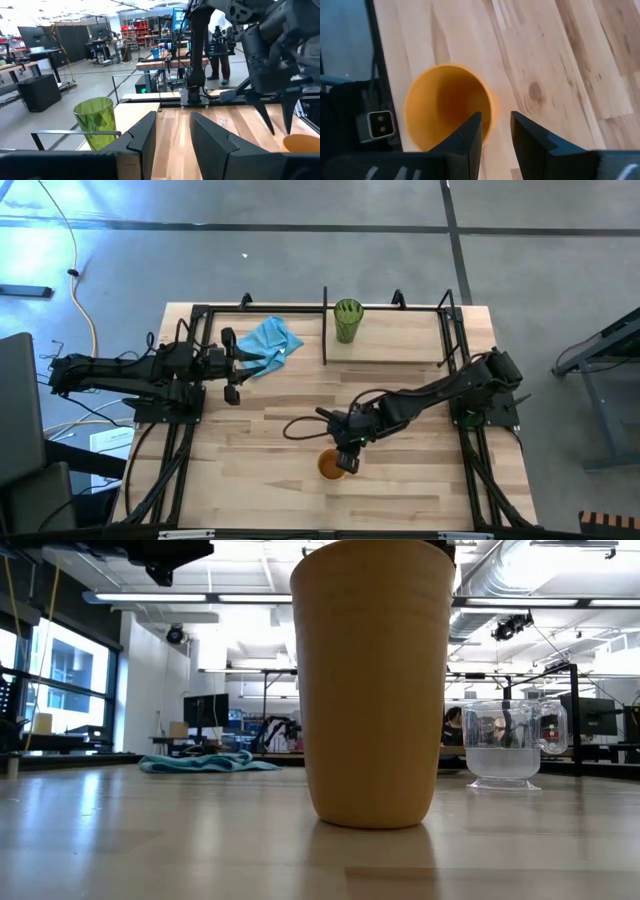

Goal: Stack small to large cups/mugs on shelf
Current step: Put the yellow cup on the shelf

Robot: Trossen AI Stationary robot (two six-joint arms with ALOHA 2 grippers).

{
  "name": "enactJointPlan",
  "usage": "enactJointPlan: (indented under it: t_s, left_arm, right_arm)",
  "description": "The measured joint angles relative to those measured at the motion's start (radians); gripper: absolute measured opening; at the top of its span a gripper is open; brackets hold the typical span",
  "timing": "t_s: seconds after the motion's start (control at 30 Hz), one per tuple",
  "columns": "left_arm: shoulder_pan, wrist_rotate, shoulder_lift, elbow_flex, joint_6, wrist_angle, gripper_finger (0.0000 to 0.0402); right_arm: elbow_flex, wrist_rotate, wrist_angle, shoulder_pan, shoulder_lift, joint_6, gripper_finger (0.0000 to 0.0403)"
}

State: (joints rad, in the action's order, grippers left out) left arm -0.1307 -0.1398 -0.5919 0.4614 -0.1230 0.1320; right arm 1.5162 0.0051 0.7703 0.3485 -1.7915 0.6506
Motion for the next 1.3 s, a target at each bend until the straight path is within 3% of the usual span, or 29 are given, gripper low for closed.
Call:
enactJointPlan:
  t_s: [1.13,1.3]
  left_arm:
    - [0.0,0.045,0.001,0.0,0.019,-0.023,0.0108]
    - [0.0,0.045,0.001,0.0,0.022,-0.034,0.0108]
  right_arm:
    - [-0.001,-0.002,-0.024,0.039,-0.075,0.019,0.0091]
    - [-0.001,0.011,-0.007,0.038,-0.075,0.013,0.0068]
